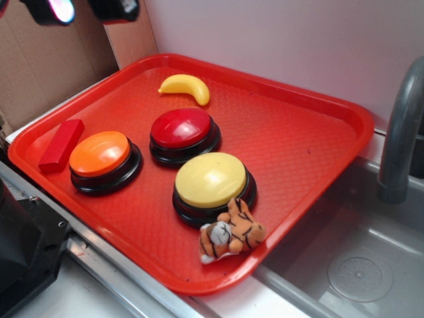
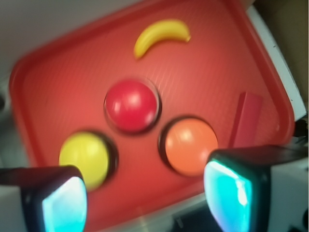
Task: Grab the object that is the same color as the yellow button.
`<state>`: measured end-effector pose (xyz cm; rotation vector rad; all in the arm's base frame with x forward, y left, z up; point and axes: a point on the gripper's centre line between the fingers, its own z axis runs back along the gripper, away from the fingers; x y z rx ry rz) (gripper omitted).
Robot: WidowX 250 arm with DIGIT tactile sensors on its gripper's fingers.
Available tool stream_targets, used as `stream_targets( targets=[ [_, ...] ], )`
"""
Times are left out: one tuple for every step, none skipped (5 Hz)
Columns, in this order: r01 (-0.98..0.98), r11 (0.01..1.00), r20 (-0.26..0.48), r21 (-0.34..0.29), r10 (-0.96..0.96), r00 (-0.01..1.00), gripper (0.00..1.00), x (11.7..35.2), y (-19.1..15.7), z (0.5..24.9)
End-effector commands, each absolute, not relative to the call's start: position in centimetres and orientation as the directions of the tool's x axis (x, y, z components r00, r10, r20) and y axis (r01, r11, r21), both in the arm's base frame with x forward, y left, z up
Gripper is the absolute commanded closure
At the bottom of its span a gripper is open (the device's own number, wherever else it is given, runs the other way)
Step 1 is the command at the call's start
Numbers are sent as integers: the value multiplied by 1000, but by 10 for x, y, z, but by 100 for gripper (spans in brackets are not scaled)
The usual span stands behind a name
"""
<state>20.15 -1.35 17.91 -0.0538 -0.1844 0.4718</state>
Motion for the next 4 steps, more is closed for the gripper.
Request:
stream_targets(
  targets=[
    [-647,746,280,-159,662,695,0,268,16,139],
    [-697,697,332,-168,706,626,0,293,29,111],
    [-719,676,335,-158,722,605,0,311,38,89],
    [-745,646,345,-168,746,569,0,324,49,74]
  ],
)
